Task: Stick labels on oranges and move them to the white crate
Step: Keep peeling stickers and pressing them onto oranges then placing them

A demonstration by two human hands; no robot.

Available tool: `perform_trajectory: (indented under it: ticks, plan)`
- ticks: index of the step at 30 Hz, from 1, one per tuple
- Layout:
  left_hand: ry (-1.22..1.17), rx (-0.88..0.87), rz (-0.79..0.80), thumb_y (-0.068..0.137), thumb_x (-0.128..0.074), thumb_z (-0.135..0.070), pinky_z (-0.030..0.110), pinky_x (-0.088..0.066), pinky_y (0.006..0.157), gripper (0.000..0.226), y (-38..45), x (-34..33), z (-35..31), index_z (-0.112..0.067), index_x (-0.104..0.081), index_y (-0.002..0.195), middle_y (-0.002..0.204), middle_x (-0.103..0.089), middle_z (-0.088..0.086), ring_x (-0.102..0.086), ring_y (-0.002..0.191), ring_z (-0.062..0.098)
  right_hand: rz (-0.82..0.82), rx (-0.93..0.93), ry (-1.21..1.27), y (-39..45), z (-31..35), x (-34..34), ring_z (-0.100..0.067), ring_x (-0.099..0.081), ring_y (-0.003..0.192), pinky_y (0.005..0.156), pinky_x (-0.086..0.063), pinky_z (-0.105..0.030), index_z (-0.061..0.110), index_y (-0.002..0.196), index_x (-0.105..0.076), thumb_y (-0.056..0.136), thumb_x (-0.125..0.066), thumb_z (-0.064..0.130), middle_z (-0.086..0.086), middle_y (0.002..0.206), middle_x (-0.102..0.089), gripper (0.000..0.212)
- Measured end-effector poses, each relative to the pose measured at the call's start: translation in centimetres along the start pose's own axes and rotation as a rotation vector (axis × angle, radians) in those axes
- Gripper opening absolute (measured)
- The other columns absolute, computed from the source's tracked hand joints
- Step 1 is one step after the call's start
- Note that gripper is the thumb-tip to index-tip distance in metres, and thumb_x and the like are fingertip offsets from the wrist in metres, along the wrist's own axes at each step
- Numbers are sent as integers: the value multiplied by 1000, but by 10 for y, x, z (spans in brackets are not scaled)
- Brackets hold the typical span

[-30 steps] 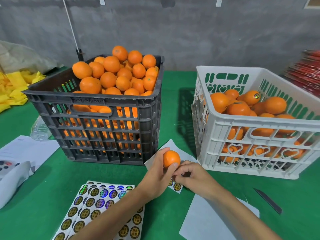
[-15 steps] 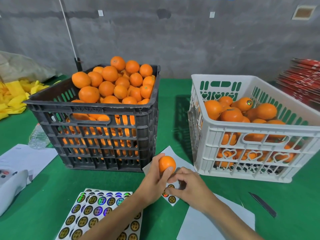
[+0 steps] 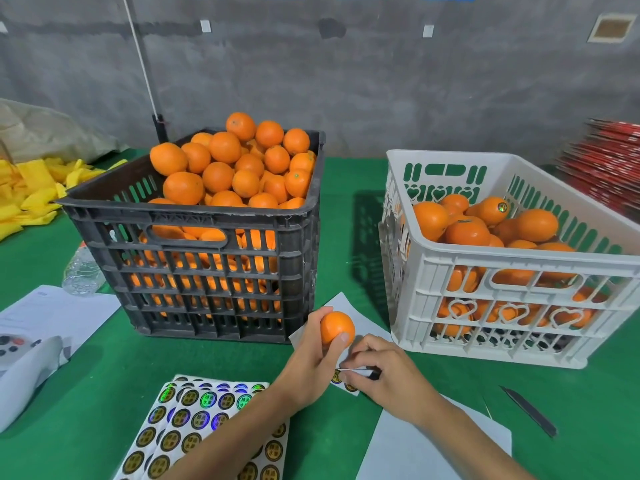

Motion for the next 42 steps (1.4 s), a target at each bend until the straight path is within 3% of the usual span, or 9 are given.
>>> perform_trajectory:
  ticks: [3,7,19,24,27,30,33,37,42]
  plan:
    - [6,11,-2,93,-47,-70,27,-52,95,57,0,0,-1,-50,-24,142,133,-45,-10,-58,116,11,-23,-113,155,1,1,-2,-15,-63,90,76,-53,-34,34,87,-80,86,-79,29,11,95,-65,6]
    - [-7,16,1,95,-49,-65,20,-52,81,55,-1,0,-3,-49,-25,141,130,-46,-7,-61,109,13,-15,-254,257,5,3,-2,-16,-65,89,87,-53,-42,32,77,-80,81,-78,19,7,93,-66,14]
    - [-35,46,17,92,-50,-66,22,-53,81,56,-2,-1,-6,-51,-26,140,129,-46,-7,-60,110,16,108,-447,310,15,6,5,-17,-69,94,94,-55,-42,19,78,-81,74,-82,18,-1,101,-68,4]
    - [-70,59,25,89,-51,-69,19,-51,81,61,-3,0,-6,-50,-26,140,128,-47,-8,-60,108,12,86,-523,270,18,10,3,-24,-68,84,83,-55,-41,15,73,-77,71,-72,29,-5,95,-70,15]
    - [-71,54,28,89,-52,-67,24,-53,85,59,-3,-1,-6,-49,-27,140,129,-47,-7,-59,110,15,68,-543,263,18,11,2,-16,-57,74,72,-46,-33,5,74,-71,68,-68,34,-17,95,-68,30]
    - [-71,53,25,91,-51,-63,28,-54,90,58,-3,0,-5,-48,-27,141,130,-46,-8,-59,112,14,35,-590,252,19,10,0,-13,-53,69,68,-41,-29,5,71,-69,67,-65,35,-10,78,-66,31]
    - [-71,59,18,91,-50,-63,23,-52,88,55,-3,1,-5,-50,-28,139,128,-48,-11,-59,108,4,-18,-610,243,21,11,-2,-12,-52,65,66,-41,-27,8,69,-71,61,-59,39,-3,66,-63,34]
    - [-62,57,7,91,-48,-64,16,-48,84,52,-3,2,-6,-51,-28,138,127,-48,-14,-58,105,-2,-57,-599,260,21,14,-1,-11,-52,65,67,-42,-28,11,67,-75,62,-57,35,-18,74,-67,30]
    - [-79,56,1,91,-47,-60,10,-47,81,48,-3,2,-7,-52,-29,135,126,-47,-13,-55,104,-6,-141,-645,309,23,11,2,-11,-46,55,57,-38,-23,8,59,-65,77,-64,22,2,55,-53,23]
Point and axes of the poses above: each hand's wrist, its own y-axis towards the middle knuckle, its own x-axis out of the back of the hand, z = x × y, the point moved 3 cm from there along y, towards the middle knuckle
